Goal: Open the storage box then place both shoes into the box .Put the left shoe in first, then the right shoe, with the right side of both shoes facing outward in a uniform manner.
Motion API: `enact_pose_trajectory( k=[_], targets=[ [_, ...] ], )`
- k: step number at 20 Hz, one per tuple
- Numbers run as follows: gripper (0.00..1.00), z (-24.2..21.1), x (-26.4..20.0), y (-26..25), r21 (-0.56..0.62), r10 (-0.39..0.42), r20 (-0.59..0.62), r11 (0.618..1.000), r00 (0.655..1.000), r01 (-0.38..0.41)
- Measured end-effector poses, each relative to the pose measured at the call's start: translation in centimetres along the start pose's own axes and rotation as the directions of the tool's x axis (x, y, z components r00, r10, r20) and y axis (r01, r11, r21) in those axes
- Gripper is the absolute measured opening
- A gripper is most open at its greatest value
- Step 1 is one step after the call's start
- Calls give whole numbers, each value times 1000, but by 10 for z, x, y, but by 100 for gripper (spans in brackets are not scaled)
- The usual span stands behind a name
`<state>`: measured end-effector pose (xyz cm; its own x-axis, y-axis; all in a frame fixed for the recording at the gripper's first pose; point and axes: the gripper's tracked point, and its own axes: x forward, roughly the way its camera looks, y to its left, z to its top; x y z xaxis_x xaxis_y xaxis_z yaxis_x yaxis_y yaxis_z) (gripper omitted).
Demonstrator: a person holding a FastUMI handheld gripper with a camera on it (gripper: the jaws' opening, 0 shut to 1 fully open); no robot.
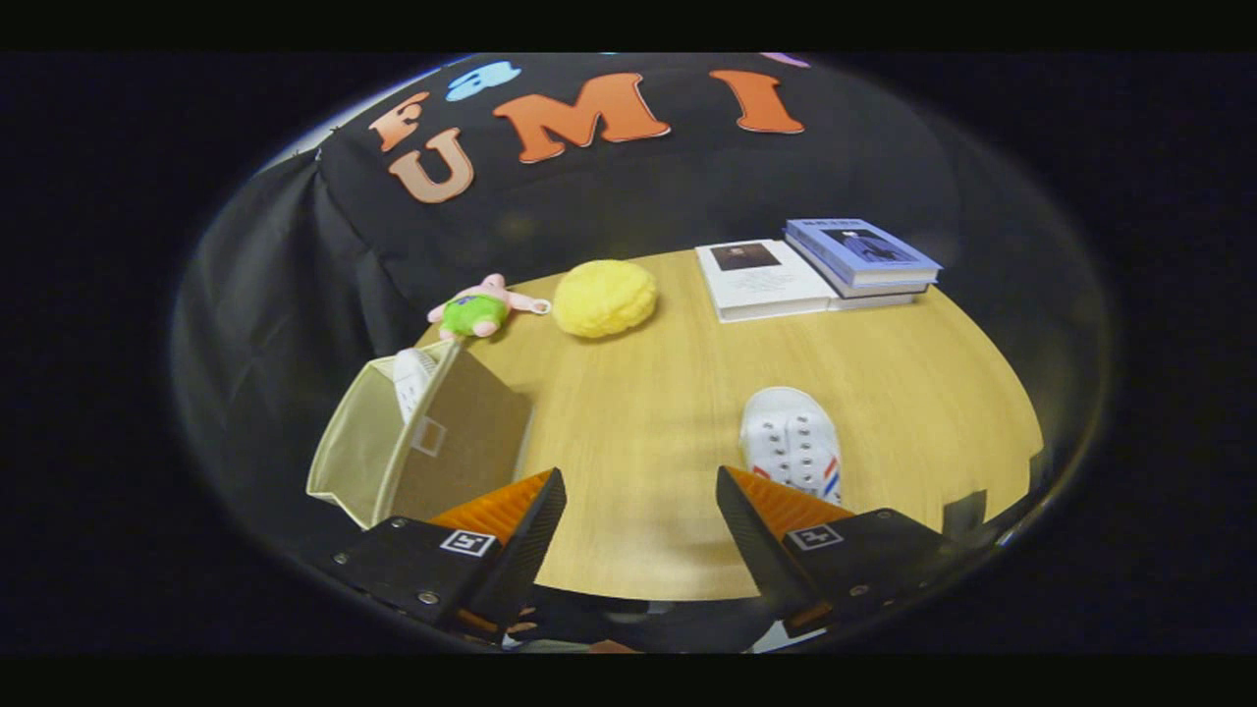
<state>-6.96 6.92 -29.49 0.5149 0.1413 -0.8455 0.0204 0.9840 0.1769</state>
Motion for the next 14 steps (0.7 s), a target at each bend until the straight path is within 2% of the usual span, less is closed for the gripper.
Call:
enact_pose_trajectory(
  k=[2, 6, 10, 13, 14],
  targets=[
    [92, -9, 3, -27, -2, -34, -25, 999, 999, 34],
    [92, -36, 13, -69, 49, -37, -118, 998, 992, 43],
    [91, -46, 28, -104, 78, -45, -148, 995, 988, 57],
    [88, -51, 41, -116, 130, -15, -169, 991, 986, 38],
    [84, -53, 46, -119, 129, -15, -173, 991, 985, 38]
  ],
)
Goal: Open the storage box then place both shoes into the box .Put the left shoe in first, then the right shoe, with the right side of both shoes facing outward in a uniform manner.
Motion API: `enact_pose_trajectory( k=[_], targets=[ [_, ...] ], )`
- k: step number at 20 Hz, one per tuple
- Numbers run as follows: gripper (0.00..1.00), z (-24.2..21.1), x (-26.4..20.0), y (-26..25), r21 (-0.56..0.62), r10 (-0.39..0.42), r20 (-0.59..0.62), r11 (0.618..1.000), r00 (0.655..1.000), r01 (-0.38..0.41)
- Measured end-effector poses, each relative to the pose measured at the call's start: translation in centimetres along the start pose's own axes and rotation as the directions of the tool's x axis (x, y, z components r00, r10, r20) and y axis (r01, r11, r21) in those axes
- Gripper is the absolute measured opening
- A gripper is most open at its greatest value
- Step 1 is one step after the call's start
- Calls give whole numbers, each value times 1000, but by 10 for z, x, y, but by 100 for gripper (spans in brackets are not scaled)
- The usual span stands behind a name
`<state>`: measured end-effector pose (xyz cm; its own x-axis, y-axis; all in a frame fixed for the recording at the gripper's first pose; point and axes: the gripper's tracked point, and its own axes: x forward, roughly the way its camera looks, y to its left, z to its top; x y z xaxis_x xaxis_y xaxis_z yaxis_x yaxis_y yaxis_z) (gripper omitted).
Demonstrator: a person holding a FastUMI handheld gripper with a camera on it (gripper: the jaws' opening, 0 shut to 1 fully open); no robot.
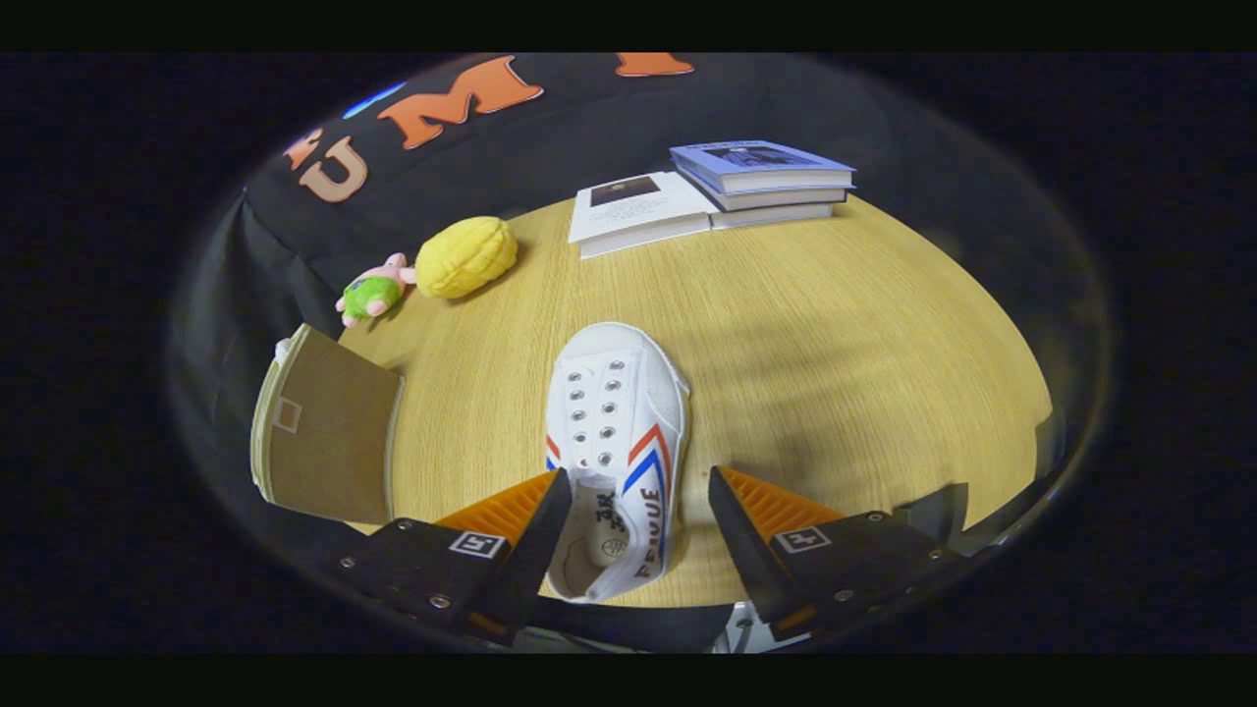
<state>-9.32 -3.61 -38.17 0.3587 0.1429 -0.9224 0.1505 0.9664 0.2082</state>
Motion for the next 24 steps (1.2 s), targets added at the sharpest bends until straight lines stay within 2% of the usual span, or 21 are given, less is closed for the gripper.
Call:
enact_pose_trajectory(
  k=[4, 5, 6, 11, 13, 17, 18, 21, 24],
  targets=[
    [70, -7, 17, 4, -10, 32, -37, 999, 999, -32],
    [66, -8, 20, 2, -10, 23, -41, 1000, 999, -23],
    [57, -9, 23, 2, -5, 17, -49, 1000, 999, -17],
    [47, -6, 20, -1, 12, -10, -22, 1000, 1000, 10],
    [36, -1, 18, -1, 23, -15, 6, 1000, 1000, 15],
    [20, -1, 15, 5, 78, -43, 26, 996, 999, 41],
    [16, -2, 14, 11, 99, -33, 21, 995, 999, 30],
    [15, -1, 8, 48, 195, 78, 1, 978, 997, -77],
    [12, 19, -1, 73, 181, 100, 66, 977, 993, -111]
  ],
)
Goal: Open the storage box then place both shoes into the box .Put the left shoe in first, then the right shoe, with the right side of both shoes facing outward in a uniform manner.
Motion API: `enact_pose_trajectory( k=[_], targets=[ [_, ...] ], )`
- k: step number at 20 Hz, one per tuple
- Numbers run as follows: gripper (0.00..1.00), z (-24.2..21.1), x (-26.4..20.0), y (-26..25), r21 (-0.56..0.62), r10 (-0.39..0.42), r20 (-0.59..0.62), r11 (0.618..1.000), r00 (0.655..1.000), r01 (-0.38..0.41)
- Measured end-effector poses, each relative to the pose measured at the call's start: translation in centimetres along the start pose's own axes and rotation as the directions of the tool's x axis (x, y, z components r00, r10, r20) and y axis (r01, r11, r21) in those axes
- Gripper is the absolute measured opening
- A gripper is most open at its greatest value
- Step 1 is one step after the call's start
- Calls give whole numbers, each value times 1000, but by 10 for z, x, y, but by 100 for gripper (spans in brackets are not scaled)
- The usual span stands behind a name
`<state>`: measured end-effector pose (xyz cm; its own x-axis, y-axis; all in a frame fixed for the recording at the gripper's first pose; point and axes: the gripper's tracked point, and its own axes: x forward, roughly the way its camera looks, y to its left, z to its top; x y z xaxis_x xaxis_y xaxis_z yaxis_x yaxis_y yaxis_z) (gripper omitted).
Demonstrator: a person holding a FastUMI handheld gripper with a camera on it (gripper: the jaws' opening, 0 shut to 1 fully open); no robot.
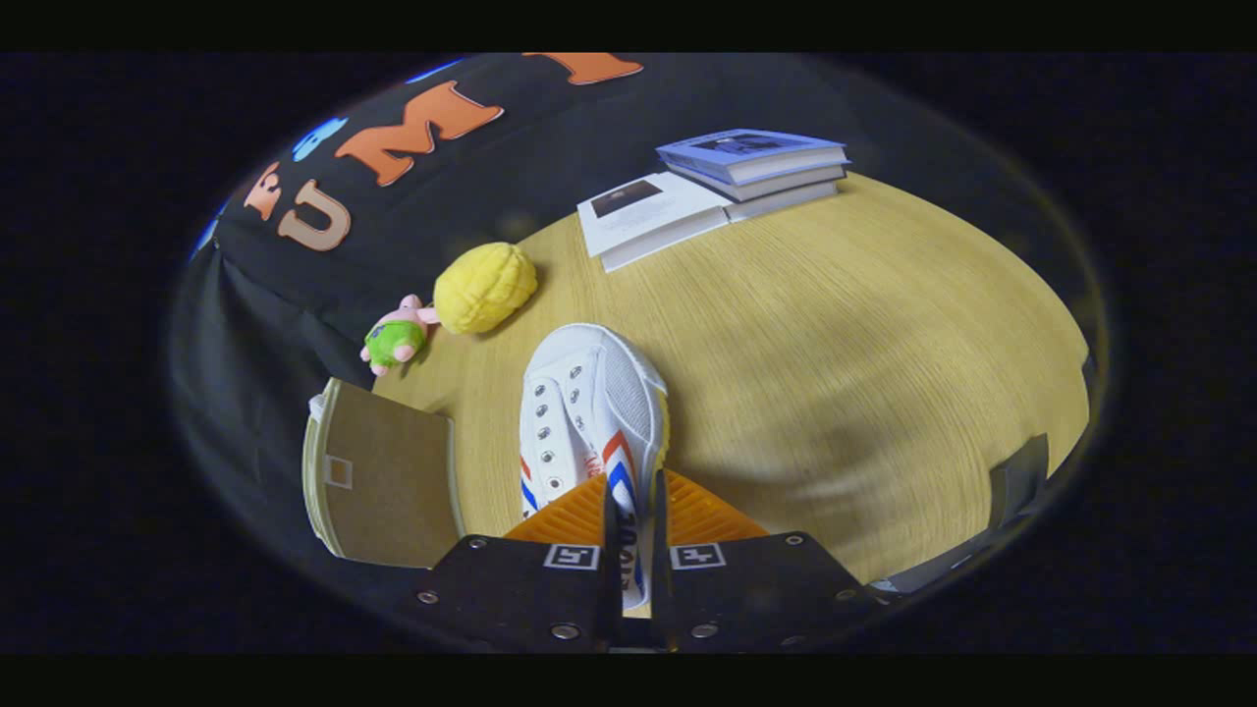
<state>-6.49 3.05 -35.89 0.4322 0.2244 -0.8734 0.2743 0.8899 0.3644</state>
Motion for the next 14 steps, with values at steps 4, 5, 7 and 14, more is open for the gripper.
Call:
enact_pose_trajectory(
  k=[4, 5, 7, 14],
  targets=[
    [12, 11, -24, 65, -33, 79, 24, 996, 997, -78],
    [12, 13, -30, 83, -44, 100, 24, 994, 995, -99],
    [12, 20, -39, 119, -61, 138, 31, 989, 990, -136],
    [12, 4, -42, 243, -155, 253, -20, 955, 967, -253]
  ],
)
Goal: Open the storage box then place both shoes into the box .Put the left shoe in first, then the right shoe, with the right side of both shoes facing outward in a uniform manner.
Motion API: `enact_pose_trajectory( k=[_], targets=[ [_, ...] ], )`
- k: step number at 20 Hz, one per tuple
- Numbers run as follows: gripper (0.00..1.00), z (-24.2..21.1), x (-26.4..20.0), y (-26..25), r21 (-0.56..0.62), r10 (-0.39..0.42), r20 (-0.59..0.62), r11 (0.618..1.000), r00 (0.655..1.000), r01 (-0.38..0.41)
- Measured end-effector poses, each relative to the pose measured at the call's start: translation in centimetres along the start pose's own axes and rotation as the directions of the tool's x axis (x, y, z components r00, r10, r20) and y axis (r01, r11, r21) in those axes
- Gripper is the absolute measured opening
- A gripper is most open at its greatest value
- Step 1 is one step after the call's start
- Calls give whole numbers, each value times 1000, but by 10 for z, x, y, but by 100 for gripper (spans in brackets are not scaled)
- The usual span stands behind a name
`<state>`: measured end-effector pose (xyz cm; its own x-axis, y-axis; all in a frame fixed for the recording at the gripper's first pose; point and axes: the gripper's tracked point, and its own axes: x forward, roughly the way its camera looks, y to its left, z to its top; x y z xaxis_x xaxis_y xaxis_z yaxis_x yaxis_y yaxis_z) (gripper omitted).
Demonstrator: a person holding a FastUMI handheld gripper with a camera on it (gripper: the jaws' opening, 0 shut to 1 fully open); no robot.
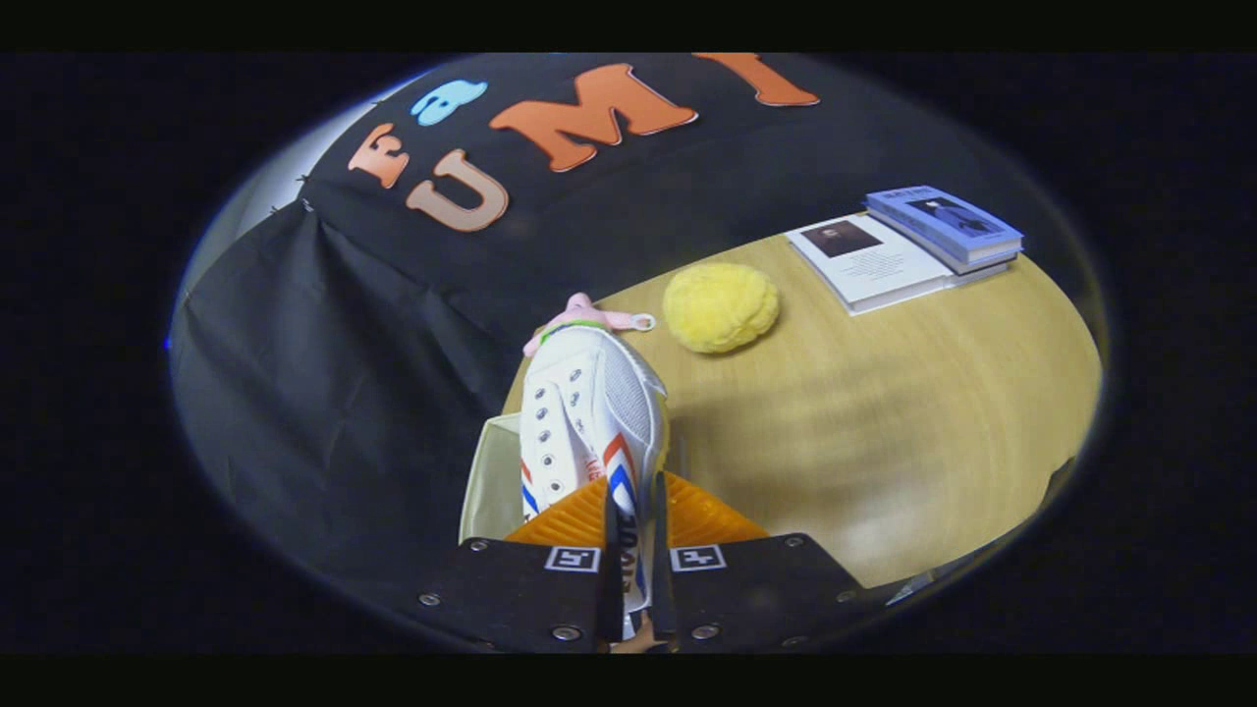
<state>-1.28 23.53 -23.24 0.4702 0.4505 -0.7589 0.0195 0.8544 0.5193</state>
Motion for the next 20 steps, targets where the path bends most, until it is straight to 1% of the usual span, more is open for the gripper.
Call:
enact_pose_trajectory(
  k=[3, 5, 7, 8, 9, 11, 12, 13, 14, 15, 17, 18, 19, 20],
  targets=[
    [12, -13, 19, 31, -30, 12, -41, 999, 999, -13],
    [12, -24, 33, 37, -36, -18, -73, 999, 997, 16],
    [17, -35, 39, 41, -59, -52, -90, 997, 995, 46],
    [23, -37, 41, 47, -73, -41, -85, 997, 996, 35],
    [27, -39, 40, 56, -77, -12, -82, 997, 997, 5],
    [36, -37, 31, 80, -63, 77, -74, 995, 994, -81],
    [41, -30, 27, 94, -45, 129, -43, 990, 991, -131],
    [39, -20, 23, 98, -35, 158, -7, 987, 987, -158],
    [40, -10, 15, 100, -43, 170, 28, 985, 985, -169],
    [42, -3, 3, 101, -64, 168, 65, 984, 984, -164],
    [48, 3, -9, 98, -123, 158, 113, 982, 981, -144],
    [56, 3, -15, 99, -150, 169, 127, 977, 977, -150],
    [60, 4, -21, 100, -173, 183, 147, 972, 972, -156],
    [70, 5, -29, 99, -201, 192, 168, 967, 967, -157]
  ],
)
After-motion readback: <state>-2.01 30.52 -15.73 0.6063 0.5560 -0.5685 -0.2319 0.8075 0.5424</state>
